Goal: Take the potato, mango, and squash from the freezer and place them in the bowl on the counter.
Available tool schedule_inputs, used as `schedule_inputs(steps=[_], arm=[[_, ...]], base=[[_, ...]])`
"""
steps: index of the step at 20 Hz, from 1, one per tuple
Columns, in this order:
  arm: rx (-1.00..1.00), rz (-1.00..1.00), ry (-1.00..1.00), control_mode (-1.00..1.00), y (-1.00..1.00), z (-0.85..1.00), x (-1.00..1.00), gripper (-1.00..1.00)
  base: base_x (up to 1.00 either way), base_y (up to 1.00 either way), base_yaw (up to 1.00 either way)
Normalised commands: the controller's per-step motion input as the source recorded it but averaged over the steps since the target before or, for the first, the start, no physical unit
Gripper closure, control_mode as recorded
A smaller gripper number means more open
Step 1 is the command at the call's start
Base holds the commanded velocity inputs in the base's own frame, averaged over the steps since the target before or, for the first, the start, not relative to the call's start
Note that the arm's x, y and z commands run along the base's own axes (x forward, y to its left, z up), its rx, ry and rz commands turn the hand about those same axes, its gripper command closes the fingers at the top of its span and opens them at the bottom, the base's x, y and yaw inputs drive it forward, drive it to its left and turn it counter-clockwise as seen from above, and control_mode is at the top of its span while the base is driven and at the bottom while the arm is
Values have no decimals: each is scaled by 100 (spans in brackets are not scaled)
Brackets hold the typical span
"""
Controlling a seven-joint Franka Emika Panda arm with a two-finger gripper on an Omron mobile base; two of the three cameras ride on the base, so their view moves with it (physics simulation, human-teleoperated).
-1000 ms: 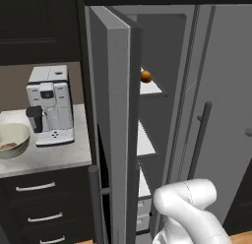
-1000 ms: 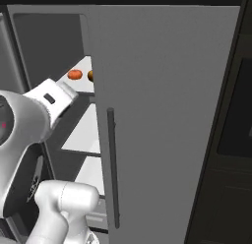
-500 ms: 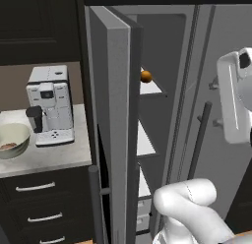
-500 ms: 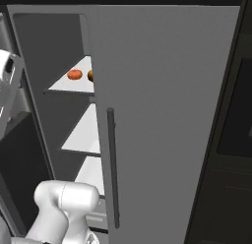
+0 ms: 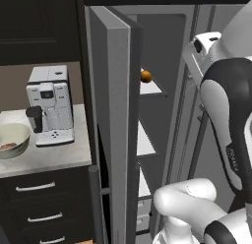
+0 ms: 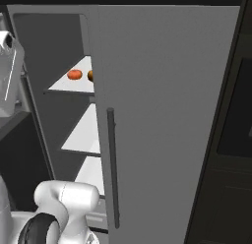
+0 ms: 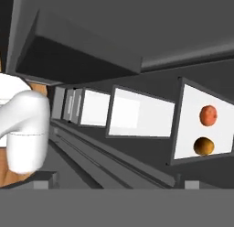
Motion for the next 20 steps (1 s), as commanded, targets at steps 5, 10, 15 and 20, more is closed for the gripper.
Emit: schedule_inputs(steps=[5,10,15,20], arm=[[-8,0,0,-100,0,-6,5,-100],[0,0,-1,-100,-4,-24,13,-100],[0,2,-8,-100,0,-22,39,-100],[0,0,-10,-100,-1,-10,50,-100]], base=[[0,0,0],[0,0,0],[0,0,0],[0,0,0]])
